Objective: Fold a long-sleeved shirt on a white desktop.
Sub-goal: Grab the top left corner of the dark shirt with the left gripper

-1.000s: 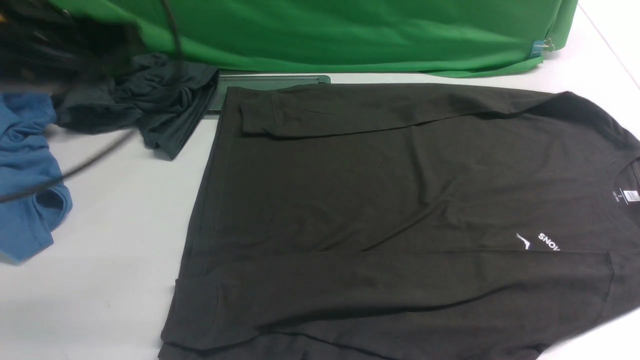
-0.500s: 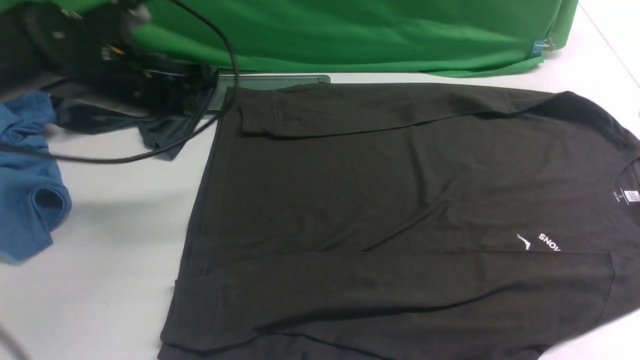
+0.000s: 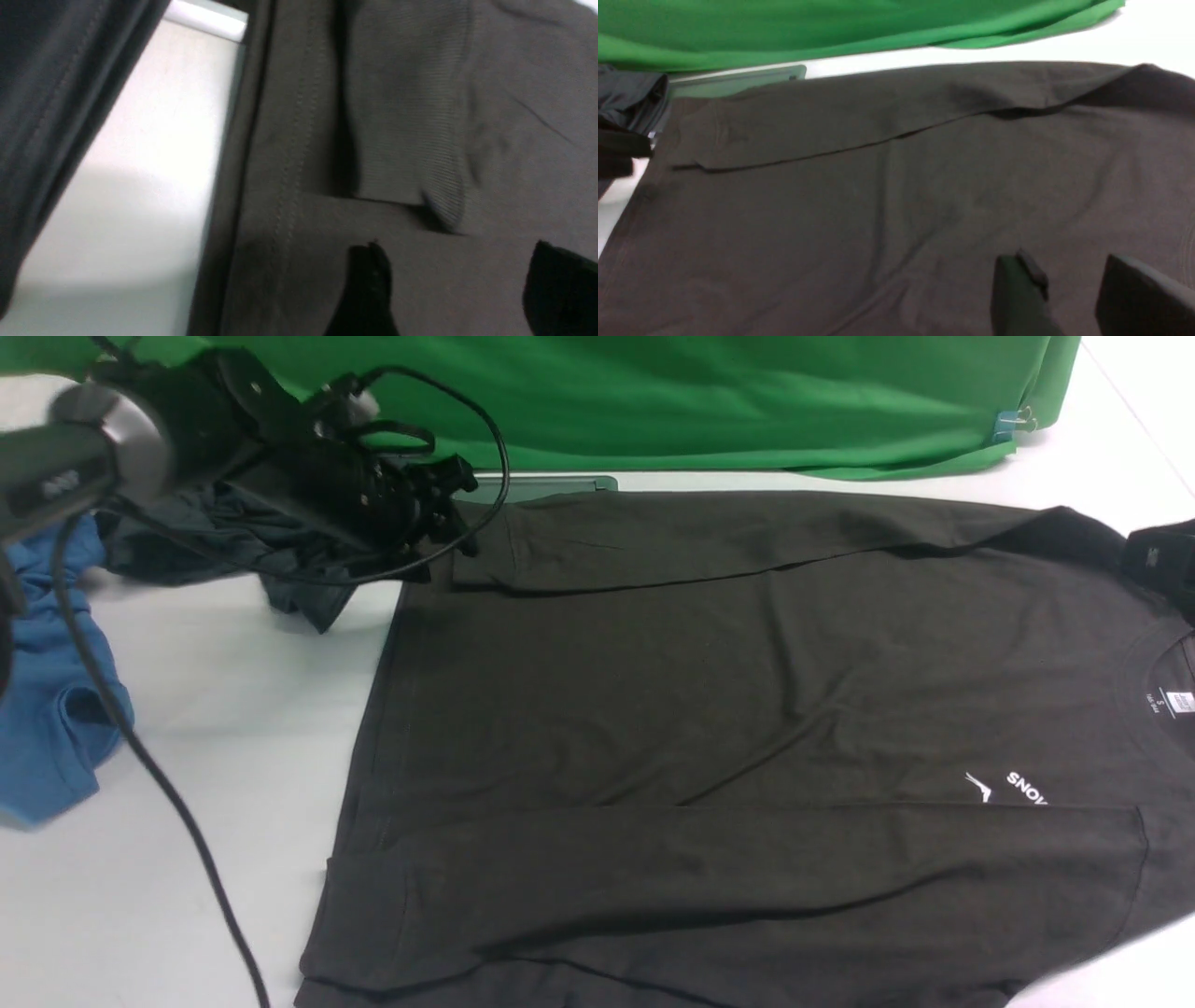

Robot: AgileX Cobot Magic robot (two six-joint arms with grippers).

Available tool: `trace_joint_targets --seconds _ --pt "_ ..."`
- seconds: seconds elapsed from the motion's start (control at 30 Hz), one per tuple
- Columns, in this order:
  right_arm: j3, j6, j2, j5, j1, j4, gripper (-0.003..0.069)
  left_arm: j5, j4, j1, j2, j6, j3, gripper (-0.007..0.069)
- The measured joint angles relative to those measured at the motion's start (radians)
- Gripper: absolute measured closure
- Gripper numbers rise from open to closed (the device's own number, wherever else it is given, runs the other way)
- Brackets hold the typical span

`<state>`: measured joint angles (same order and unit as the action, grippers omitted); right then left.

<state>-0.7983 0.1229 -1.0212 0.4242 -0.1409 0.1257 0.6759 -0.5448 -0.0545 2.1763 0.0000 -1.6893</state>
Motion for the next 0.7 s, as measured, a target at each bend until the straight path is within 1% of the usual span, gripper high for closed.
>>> trace_joint_targets --seconds 0.1,0.23,0.63,0.7 --pt "0.000 0.002 0.000 -0.025 0.000 0.000 0.0418 -0.027 -0.030 0.000 0.040 0.000 -0.002 0.0140" --pt "0.000 0.003 0.000 -0.045 0.000 0.001 0.0418 -0.064 -0.072 0.000 0.073 0.000 -0.002 0.0139" --pt "0.001 0.004 0.000 -0.069 0.000 0.001 0.0418 -0.125 -0.106 0.000 0.078 0.008 -0.006 0.0251" --pt "0.001 0.004 0.000 -0.069 0.000 0.001 0.0418 -0.134 -0.106 0.000 0.080 0.016 -0.008 0.0256"
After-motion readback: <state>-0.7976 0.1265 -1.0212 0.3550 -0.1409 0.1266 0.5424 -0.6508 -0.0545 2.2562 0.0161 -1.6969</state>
